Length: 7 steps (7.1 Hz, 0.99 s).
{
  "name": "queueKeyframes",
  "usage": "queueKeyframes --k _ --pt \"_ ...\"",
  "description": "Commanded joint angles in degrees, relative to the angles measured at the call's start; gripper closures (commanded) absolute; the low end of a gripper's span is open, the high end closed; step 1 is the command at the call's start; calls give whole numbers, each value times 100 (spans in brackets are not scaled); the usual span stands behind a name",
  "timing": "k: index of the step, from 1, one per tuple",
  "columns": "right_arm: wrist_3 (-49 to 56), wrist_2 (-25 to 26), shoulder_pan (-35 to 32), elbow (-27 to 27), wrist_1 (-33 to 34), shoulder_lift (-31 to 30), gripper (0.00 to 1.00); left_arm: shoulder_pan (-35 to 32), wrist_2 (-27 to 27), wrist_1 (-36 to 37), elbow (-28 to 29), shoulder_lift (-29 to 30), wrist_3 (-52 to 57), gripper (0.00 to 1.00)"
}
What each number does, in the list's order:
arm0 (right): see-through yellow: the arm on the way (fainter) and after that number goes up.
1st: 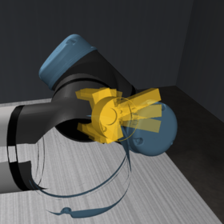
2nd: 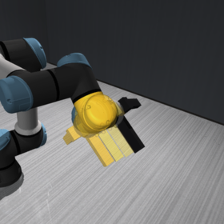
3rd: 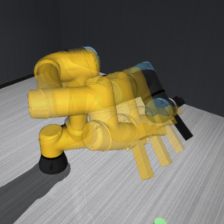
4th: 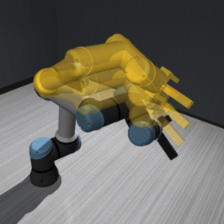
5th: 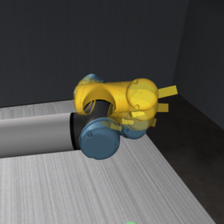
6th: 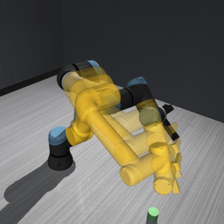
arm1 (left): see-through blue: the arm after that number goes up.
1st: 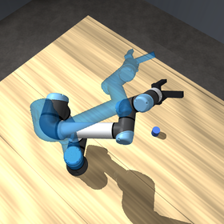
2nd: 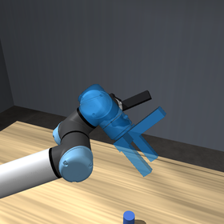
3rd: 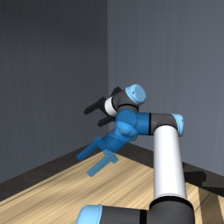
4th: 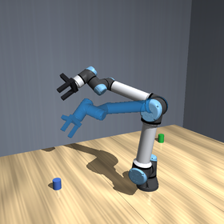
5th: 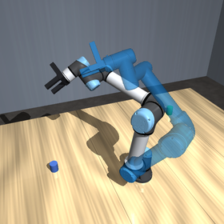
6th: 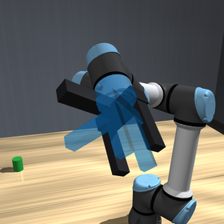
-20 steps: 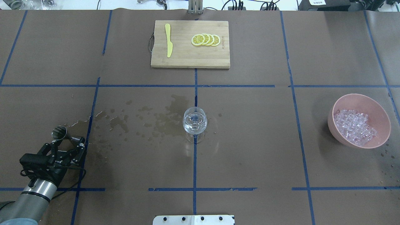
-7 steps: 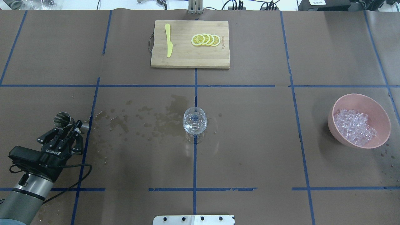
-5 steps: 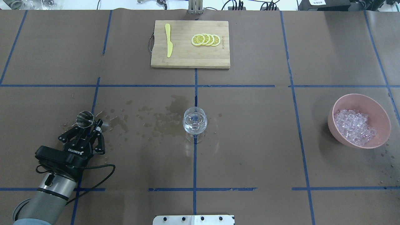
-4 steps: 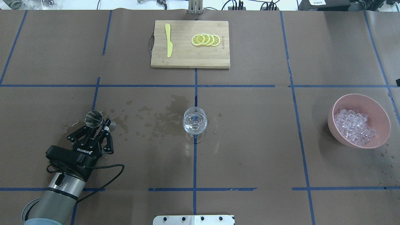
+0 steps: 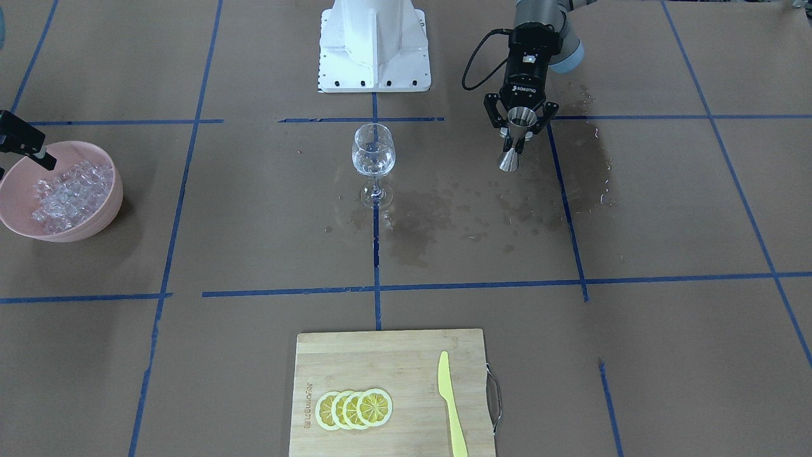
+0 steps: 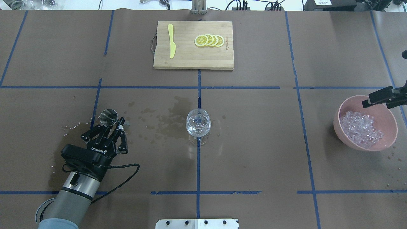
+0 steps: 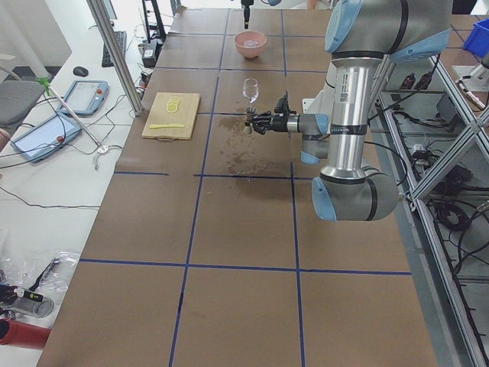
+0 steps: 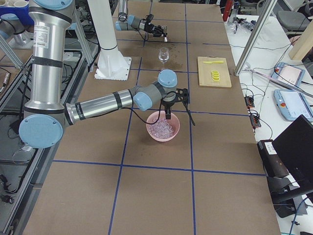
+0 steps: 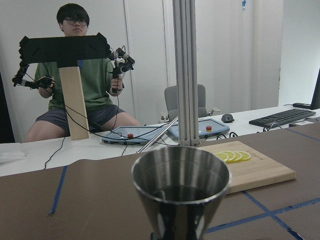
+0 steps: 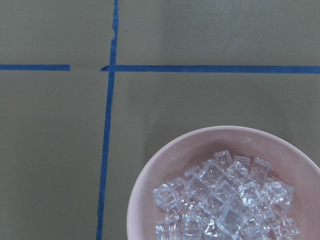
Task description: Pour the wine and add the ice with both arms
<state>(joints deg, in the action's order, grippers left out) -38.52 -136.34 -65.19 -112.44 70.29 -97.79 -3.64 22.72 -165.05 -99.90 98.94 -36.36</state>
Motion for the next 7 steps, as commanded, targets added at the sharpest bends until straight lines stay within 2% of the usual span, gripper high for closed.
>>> queueKeyframes --k 1,2,3,4,5,7 --pt "-41 124 138 3 -59 -74 0 -57 127 243 -20 205 607 100" --pt "-41 151 138 3 -59 -30 0 -110 128 280 -38 553 882 100" --pt "-41 229 138 3 -59 -21 0 -128 136 768 -55 757 1451 100" --pt "-41 404 138 3 -59 -21 0 -137 136 964 -56 1237 1543 100" --pt "-41 449 130 3 -59 -38 0 -137 136 1149 -56 1329 1553 100" --pt "-41 634 130 11 -59 -91 0 -181 250 1989 -82 1680 1963 100"
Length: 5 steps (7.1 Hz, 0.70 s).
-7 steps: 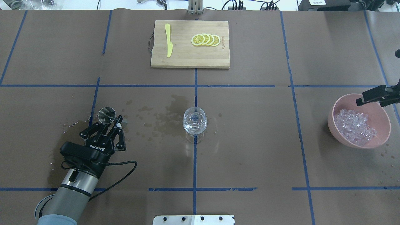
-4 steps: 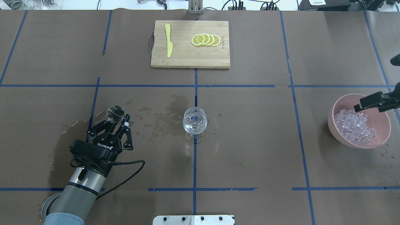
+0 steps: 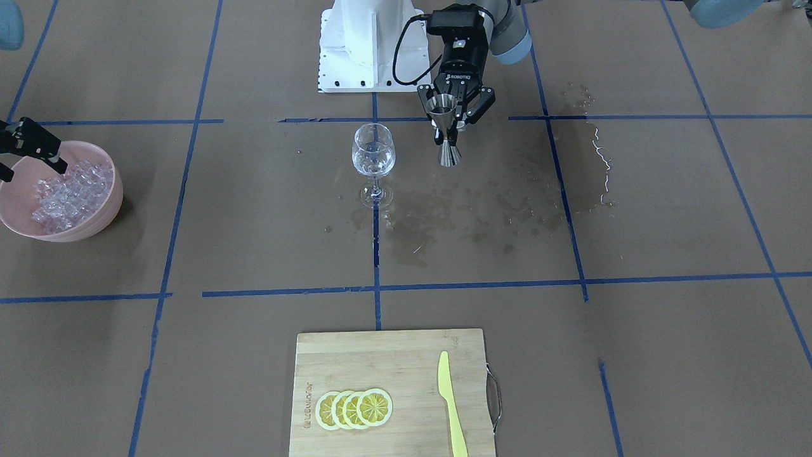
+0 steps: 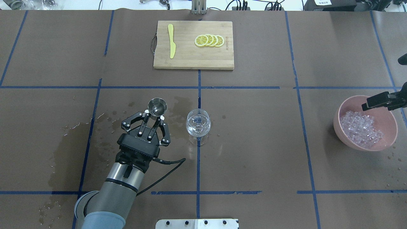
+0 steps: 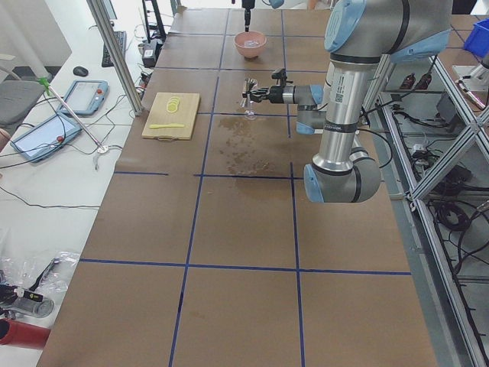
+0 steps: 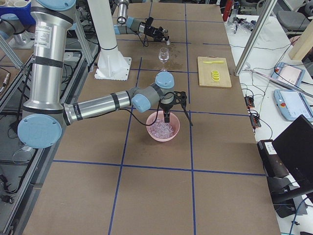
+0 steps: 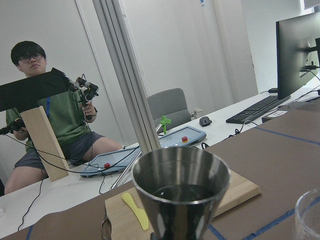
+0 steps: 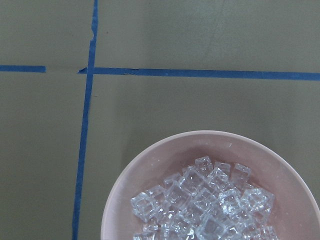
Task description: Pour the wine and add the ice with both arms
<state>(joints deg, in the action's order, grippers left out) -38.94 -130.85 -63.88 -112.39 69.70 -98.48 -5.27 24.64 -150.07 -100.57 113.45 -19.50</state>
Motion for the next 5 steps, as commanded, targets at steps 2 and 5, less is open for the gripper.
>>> queueKeyframes --k 2,5 --pt "0 86 -1 6 0 -22 0 -36 59 611 -15 239 1170 100" --pt "0 86 -1 -2 0 -22 0 -27 59 1180 -24 431 2246 100"
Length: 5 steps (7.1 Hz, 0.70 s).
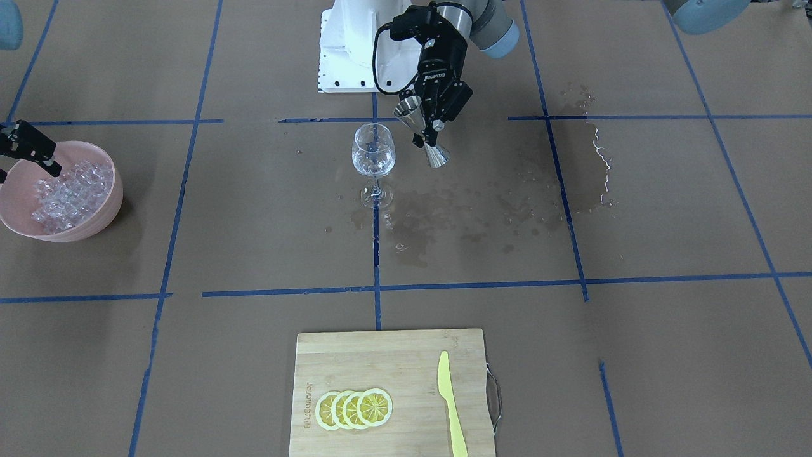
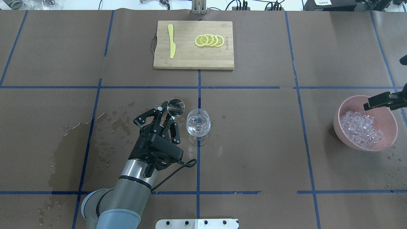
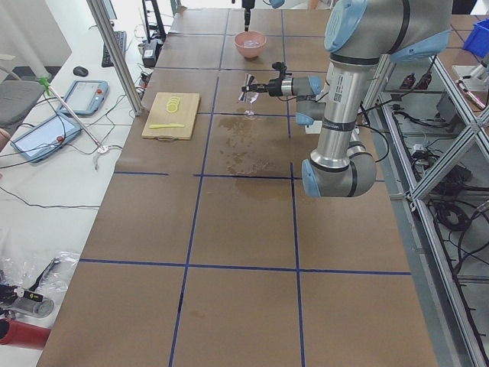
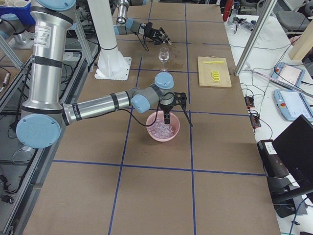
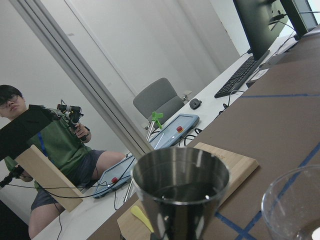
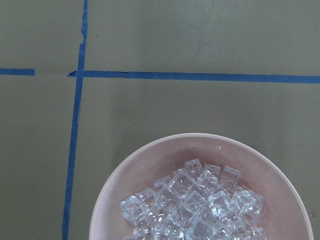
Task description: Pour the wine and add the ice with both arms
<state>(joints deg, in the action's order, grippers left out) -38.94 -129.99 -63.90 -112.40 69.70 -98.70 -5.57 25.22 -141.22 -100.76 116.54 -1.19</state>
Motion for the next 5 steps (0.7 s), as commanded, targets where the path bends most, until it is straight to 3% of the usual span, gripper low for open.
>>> queueKeyframes --k 1,5 --pt "0 0 0 -1 -9 0 0 3 0 453 -5 132 888 100" --pt "0 0 0 8 0 0 0 3 -8 508 -67 184 1376 100"
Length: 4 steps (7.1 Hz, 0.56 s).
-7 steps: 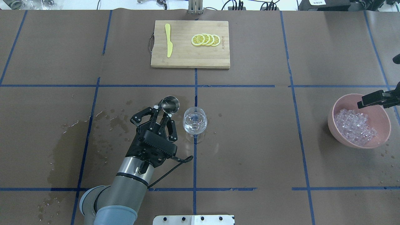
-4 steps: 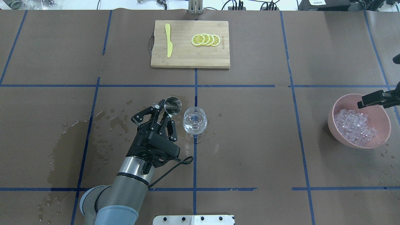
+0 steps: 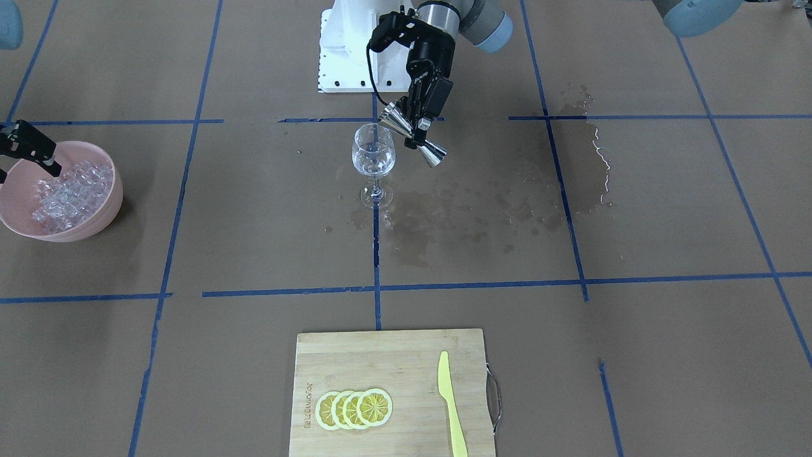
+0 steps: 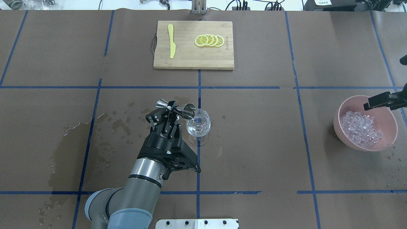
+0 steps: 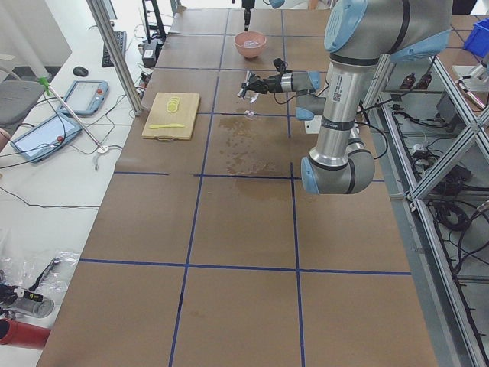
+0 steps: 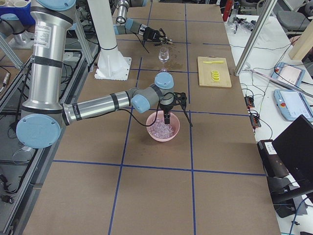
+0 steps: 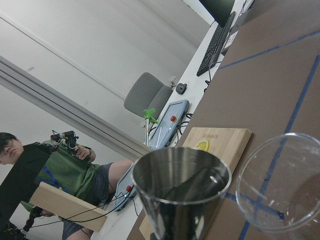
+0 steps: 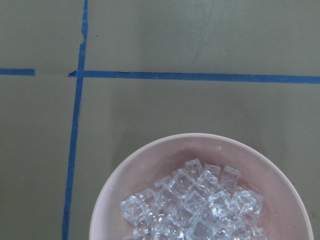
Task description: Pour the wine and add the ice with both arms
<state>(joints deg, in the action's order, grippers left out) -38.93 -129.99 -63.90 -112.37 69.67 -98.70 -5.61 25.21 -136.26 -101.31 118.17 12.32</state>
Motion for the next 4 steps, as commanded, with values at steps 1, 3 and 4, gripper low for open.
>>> queueKeyframes --k 1,3,4 --pt "0 0 0 13 3 -9 0 7 -24 37 67 22 43 100" --pt "0 -9 0 39 3 -9 0 7 -51 644 -46 100 1134 100" --pt "0 -9 0 48 3 -9 0 -2 -60 644 -47 101 1220 100"
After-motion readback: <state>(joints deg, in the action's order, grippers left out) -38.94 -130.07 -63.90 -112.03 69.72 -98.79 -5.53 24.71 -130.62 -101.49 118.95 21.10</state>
